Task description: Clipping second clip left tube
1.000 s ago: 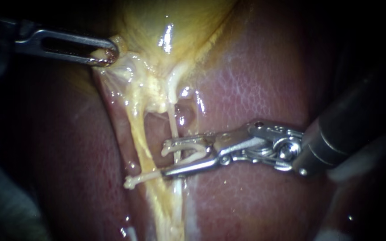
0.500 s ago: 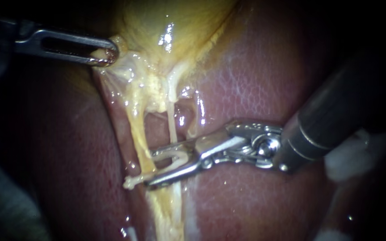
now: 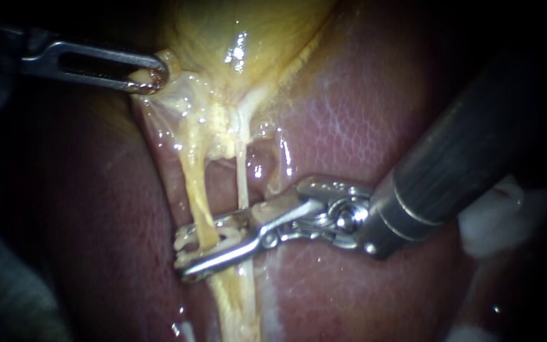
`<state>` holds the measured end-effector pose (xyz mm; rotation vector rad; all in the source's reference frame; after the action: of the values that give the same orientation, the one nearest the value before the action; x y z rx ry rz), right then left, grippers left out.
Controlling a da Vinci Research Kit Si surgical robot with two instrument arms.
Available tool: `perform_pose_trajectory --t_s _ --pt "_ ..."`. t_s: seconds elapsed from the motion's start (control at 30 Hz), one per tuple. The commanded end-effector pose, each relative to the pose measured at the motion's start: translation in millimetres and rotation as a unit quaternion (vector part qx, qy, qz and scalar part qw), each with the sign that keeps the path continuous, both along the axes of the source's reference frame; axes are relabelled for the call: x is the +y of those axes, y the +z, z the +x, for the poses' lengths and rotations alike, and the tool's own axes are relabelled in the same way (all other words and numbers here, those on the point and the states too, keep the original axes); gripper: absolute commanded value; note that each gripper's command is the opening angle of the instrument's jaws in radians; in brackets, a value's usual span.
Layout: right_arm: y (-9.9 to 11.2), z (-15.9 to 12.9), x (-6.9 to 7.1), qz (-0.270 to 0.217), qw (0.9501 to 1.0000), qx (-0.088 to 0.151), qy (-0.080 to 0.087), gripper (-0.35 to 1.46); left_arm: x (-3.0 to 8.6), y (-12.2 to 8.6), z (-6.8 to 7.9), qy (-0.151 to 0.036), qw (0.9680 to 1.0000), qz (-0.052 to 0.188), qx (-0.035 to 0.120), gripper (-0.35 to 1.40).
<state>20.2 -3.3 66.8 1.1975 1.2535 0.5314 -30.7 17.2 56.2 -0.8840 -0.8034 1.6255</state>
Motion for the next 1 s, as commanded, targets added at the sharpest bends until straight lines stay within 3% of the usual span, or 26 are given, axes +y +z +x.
perform_pose_trajectory --t_s 0.03,0.43,0.67,1.0 --pt "-0.1 0.2 0.0 0.001 1.0000 0.001 0.001 0.48 0.0 0.1 0.0 0.000 1.0000 0.000 0.000 -0.35" --pt "-1.4 1.2 -0.3 0.010 0.9999 0.012 0.007 0.48 0.0 0.1 0.0 0.000 1.0000 0.000 0.000 -0.35" --pt "-4.0 0.2 0.0 0.021 0.9994 0.025 0.009 0.45 0.0 0.1 0.0 0.000 1.0000 0.000 0.000 -0.35" --pt "-6.0 0.1 -0.2 0.028 0.9982 0.047 -0.023 0.41 0.0 0.1 0.0 0.000 1.0000 0.000 0.000 -0.35"
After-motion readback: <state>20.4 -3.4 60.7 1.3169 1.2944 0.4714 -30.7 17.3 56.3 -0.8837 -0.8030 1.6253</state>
